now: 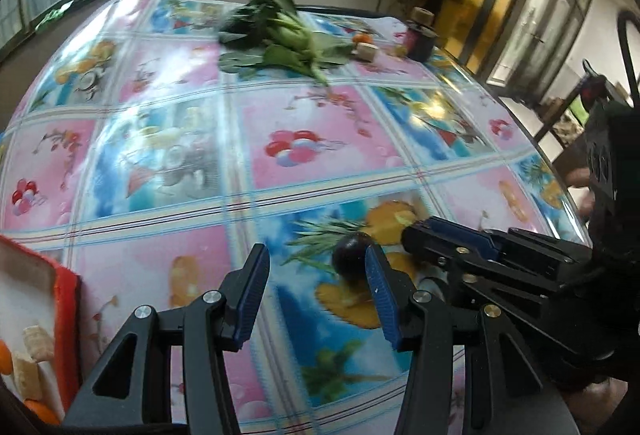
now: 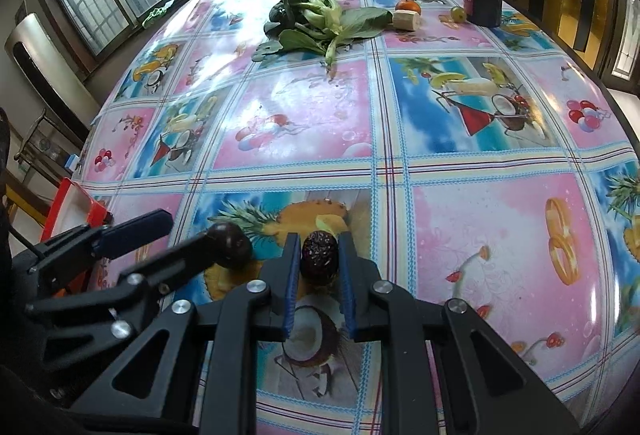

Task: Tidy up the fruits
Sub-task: 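Grasp the black round plum with the left gripper while the right holds the date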

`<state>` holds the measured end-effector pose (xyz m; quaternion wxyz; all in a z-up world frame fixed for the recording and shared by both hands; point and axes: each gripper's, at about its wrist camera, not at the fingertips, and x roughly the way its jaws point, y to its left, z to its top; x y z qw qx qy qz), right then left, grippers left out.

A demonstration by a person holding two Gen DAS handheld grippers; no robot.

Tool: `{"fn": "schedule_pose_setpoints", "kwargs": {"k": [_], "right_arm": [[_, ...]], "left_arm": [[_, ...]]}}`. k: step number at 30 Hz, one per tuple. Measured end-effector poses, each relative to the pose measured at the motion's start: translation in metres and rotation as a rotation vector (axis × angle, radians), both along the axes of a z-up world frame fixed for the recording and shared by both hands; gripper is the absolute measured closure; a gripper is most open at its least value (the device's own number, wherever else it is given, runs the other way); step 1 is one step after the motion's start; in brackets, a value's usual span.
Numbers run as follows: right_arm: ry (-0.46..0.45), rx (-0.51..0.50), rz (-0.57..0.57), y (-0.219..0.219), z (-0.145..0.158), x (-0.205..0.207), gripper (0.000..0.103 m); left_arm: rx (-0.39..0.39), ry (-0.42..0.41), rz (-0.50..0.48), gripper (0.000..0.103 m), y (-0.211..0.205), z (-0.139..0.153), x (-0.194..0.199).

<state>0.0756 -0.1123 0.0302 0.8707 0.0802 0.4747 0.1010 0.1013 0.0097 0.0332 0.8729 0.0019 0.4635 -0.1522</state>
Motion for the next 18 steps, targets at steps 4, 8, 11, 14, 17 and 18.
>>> {"fn": "schedule_pose_setpoints", "kwargs": {"k": [4,8,11,14,17,18], "right_arm": [[-0.002,0.005,-0.013,-0.005,0.000,-0.002,0.083],[-0.004,0.003,-0.025,-0.011,0.001,-0.005,0.083],[-0.006,-0.002,-0.034,-0.016,0.001,-0.008,0.083],[-0.005,-0.004,-0.043,-0.022,0.001,-0.010,0.083],[-0.004,-0.006,-0.054,-0.027,0.001,-0.012,0.083],[-0.003,-0.006,-0.057,-0.029,0.001,-0.013,0.083]], "left_arm": [[0.001,0.002,-0.010,0.053,-0.005,-0.001,0.003],[0.012,0.000,-0.020,0.053,-0.011,-0.002,0.004],[0.019,0.001,-0.026,0.053,-0.016,-0.003,0.004],[0.027,0.003,-0.031,0.053,-0.022,-0.005,0.004],[0.036,0.005,-0.039,0.053,-0.028,-0.008,0.006],[0.039,0.005,-0.042,0.053,-0.030,-0.009,0.006]]}}
